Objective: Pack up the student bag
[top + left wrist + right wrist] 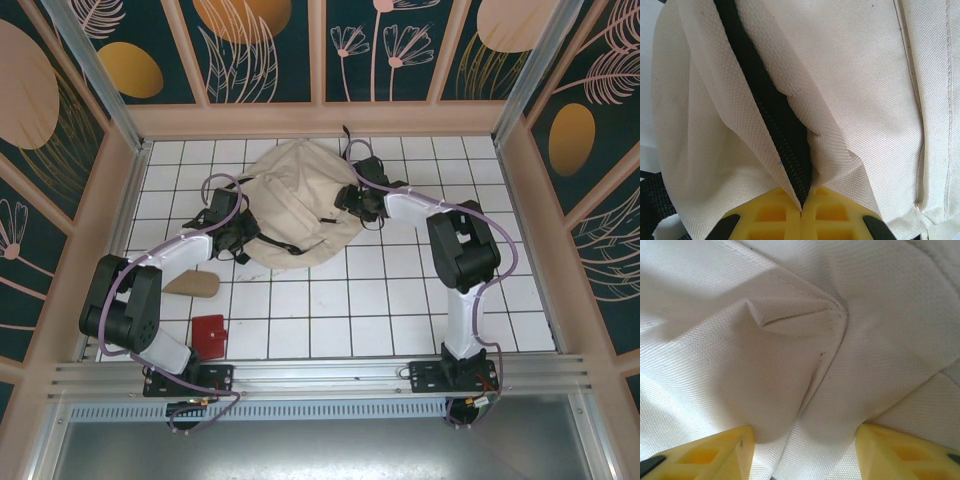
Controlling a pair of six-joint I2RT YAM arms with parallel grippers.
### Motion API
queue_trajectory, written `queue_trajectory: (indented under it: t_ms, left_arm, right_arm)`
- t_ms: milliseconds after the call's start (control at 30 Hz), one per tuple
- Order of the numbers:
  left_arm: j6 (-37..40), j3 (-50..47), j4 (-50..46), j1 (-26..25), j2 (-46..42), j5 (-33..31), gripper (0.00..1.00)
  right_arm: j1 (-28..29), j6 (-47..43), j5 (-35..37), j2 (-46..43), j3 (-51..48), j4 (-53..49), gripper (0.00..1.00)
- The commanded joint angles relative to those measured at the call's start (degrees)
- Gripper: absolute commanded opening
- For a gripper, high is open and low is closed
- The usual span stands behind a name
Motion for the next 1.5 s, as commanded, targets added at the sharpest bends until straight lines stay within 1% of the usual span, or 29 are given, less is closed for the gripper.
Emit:
queue_trajectory:
  t_ms: [0,100,167,200,233,267,333,367,433,500,700,833,900,1000,1033,1100,1133,1167,1200,1233,1267,1333,1367,1433,1467]
  left_arm:
    - [1.2,1.4,-1.1,0.6,-0.2,-0.9,0.0]
    - [1.3,1.7,-1.3,0.6,0.1,-1.0,0.0]
    - [1.3,1.7,-1.3,0.5,0.3,-1.0,0.0]
    - [1.2,1.6,-1.4,0.6,0.3,-1.1,0.0]
    - [1.3,1.8,-1.6,0.6,0.4,-1.3,0.0]
    - [1.3,1.8,-1.9,0.6,0.3,-1.6,0.0]
    - [1.5,1.9,-2.4,0.8,0.0,-2.0,0.0]
    - [1.4,1.9,-2.7,0.8,-0.3,-2.3,0.0]
    - [1.5,1.9,-3.3,1.0,-0.8,-2.7,0.0]
    - [1.4,1.4,-3.8,1.2,-1.7,-3.2,0.0]
    - [0.3,-2.2,-4.2,1.7,-5.0,-5.1,0.0]
    - [-1.6,-5.1,-4.1,1.8,-6.1,-6.1,0.0]
    - [-2.7,-6.9,-1.7,1.8,-6.0,-4.5,0.0]
    - [-3.3,-8.1,2.6,1.8,-4.6,0.7,0.0]
    - [-3.1,-8.0,3.7,1.8,-4.1,2.3,0.0]
    - [-2.5,-7.6,5.0,1.8,-3.5,4.9,0.0]
    - [-2.2,-7.3,5.1,1.8,-3.5,5.5,0.0]
    - [-2.0,-7.2,4.8,1.8,-3.6,5.6,0.0]
    - [-1.8,-7.1,4.2,1.8,-3.9,5.1,0.03]
    - [-1.5,-7.0,3.7,1.8,-4.4,4.5,0.09]
    - [-1.4,-7.0,3.2,1.8,-4.9,3.9,0.17]
    - [-1.6,-6.9,1.6,1.8,-6.1,3.2,0.43]
    - [-1.9,-7.0,0.8,1.8,-6.7,3.0,0.52]
    - [-3.3,-7.3,-0.8,1.8,-8.2,2.9,0.61]
    - [-3.9,-7.5,-1.3,1.8,-9.0,3.2,0.63]
  right_arm:
    - [-0.6,3.5,-2.0,1.8,3.0,2.4,0.5]
    - [-1.7,5.6,-0.9,3.1,3.4,1.5,0.46]
    - [-2.3,6.3,0.0,4.1,3.8,1.5,0.4]
    - [-2.4,6.3,0.3,4.6,4.1,1.3,0.34]
    - [-2.6,6.2,0.9,5.2,4.6,0.8,0.25]
    - [-2.7,6.0,1.6,5.3,4.8,0.5,0.18]
    - [-3.0,5.8,4.1,4.6,4.5,0.9,0.05]
    - [-3.2,5.5,5.2,3.9,3.9,1.9,0.01]
    - [-4.1,4.5,5.8,2.2,2.9,4.7,0.0]
    - [-5.4,3.5,4.6,-0.2,1.4,8.6,0.0]
    - [-11.0,2.9,-4.0,-6.5,-4.7,20.6,0.0]
    - [-13.4,3.6,-5.7,-9.4,-9.9,25.6,0.0]
    - [-13.8,3.7,-6.6,-8.9,-11.3,25.7,0.0]
    - [-13.0,1.2,-8.9,-7.8,-12.7,24.6,0.0]
    - [-12.4,-0.1,-9.3,-8.0,-12.5,23.0,0.06]
    - [-11.0,-3.0,-8.5,-8.7,-11.2,17.2,0.31]
    - [-10.2,-4.4,-6.8,-9.7,-10.9,13.8,0.41]
    - [-9.5,-5.4,-5.7,-10.9,-11.0,11.2,0.46]
    - [-8.8,-6.1,-4.7,-12.7,-11.7,8.9,0.47]
    - [-8.0,-6.6,-3.6,-14.8,-13.0,7.4,0.49]
    - [-6.9,-7.0,-2.4,-16.7,-14.3,6.4,0.5]
    - [-4.2,-7.4,-1.0,-20.8,-16.7,4.2,0.52]
    - [-3.0,-7.4,-1.0,-21.9,-17.3,3.0,0.53]
    - [0.9,-6.4,-0.5,-23.7,-18.2,0.6,0.54]
    - [2.6,-5.4,-0.1,-24.1,-18.3,-0.5,0.54]
